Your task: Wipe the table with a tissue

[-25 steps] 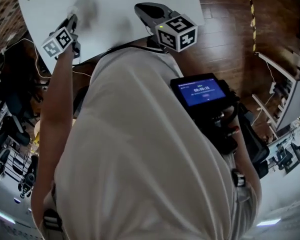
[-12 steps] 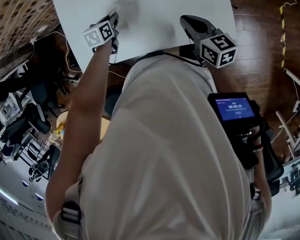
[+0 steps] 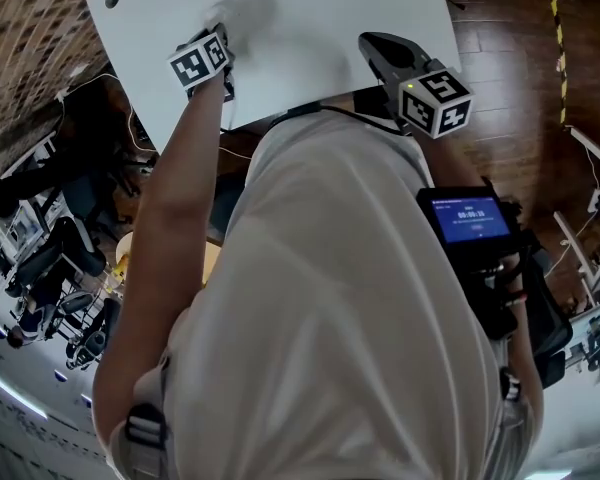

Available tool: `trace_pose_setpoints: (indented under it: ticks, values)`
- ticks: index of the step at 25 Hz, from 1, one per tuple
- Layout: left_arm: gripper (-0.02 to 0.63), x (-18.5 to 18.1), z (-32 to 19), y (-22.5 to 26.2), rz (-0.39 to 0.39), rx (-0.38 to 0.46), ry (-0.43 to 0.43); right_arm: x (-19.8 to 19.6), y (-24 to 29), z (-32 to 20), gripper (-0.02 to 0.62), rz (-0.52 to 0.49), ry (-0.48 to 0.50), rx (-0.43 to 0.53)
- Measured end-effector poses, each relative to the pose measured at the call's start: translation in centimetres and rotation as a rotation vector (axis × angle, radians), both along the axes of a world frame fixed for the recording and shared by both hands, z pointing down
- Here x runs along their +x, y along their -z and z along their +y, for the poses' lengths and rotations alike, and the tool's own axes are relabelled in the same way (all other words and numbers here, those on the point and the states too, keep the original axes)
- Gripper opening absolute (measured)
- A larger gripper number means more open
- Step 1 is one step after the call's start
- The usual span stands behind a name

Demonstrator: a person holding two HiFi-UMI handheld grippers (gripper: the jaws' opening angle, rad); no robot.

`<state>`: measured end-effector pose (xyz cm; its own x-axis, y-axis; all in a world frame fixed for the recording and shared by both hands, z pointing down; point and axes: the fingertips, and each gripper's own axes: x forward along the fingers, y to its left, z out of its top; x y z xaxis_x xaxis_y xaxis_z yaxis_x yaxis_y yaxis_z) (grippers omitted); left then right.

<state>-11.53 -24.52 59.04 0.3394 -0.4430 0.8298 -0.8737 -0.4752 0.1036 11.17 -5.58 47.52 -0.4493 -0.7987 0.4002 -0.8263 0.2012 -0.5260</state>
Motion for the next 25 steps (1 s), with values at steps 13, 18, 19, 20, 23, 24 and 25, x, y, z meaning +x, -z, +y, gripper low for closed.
trace_pose_setpoints:
  ticks: [13,18,19,20,23,24,25]
  values:
    - [0.08,4.9,3.5,0.9,-0.063,0.051,-0.166,-1.0,0.7,-0.8,0.008,0.016,0.065,0.008]
    - [0.08,5.0,5.8,1.2,-0.045,-0.021,-0.25,-2.0,1.2,-1.0,0.008,0.015,0.102,0.019]
    - [0.08,5.2,6.5,1.4,-0.037,-0.047,-0.274,-2.3,1.4,-1.1,0.008,0.013,0.109,0.022]
    - [0.08,5.4,7.4,1.6,-0.022,-0.083,-0.301,-2.6,1.8,-1.4,0.008,0.012,0.117,0.025]
    - [0.08,6.5,11.1,2.3,0.094,-0.245,-0.372,-3.2,2.9,-2.2,0.008,0.008,0.14,0.04]
    - [0.08,6.8,12.3,2.7,0.144,-0.282,-0.375,-3.4,3.1,-2.4,0.008,0.008,0.145,0.046]
    - [0.081,6.7,13.3,3.2,0.188,-0.296,-0.365,-3.7,3.2,-2.5,0.008,0.008,0.149,0.051]
